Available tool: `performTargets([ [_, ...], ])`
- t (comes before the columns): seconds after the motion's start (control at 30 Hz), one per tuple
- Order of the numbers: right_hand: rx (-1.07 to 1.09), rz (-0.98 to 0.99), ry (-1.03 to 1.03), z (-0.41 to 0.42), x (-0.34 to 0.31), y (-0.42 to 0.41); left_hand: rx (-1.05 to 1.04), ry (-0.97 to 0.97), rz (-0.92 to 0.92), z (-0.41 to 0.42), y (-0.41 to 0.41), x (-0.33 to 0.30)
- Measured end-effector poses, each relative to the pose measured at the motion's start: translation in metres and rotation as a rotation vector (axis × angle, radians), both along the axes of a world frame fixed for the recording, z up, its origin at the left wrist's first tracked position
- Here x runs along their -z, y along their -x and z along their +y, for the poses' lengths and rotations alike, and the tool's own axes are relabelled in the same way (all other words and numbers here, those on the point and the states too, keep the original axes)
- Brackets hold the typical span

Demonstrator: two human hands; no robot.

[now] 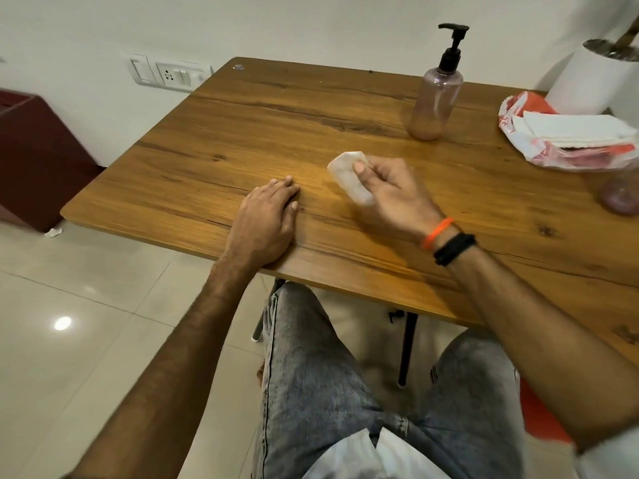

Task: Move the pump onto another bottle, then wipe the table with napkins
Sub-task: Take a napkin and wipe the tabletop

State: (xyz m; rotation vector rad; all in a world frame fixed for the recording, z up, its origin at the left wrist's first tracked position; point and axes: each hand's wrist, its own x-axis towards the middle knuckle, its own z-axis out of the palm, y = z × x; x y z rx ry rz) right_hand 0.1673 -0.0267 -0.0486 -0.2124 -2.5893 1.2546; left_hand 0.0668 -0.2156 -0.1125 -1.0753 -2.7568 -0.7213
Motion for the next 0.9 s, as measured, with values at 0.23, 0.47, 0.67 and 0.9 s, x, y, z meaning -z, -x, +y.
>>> performTargets([
  [0.23,-0.359,-0.130,-0.521,-0.019,0.039,0.001,-0.008,0.004,0.005,0.000,0.000,0.000],
  [0.47,-0.670,-0.065,-0.456,-0.040,0.039,-0.068,-0.011,0.005,0.010,0.001,0.000,0.001],
  [0.67,-0.609,-0.136,0.243,-0.020,0.013,-0.080,-0.003,-0.001,0.013,0.001,0.000,0.002],
  [0.9,0.151,0.012,0.184,0.032,0.007,-0.007,0.008,-0.010,0.011,0.000,0.001,0.003],
])
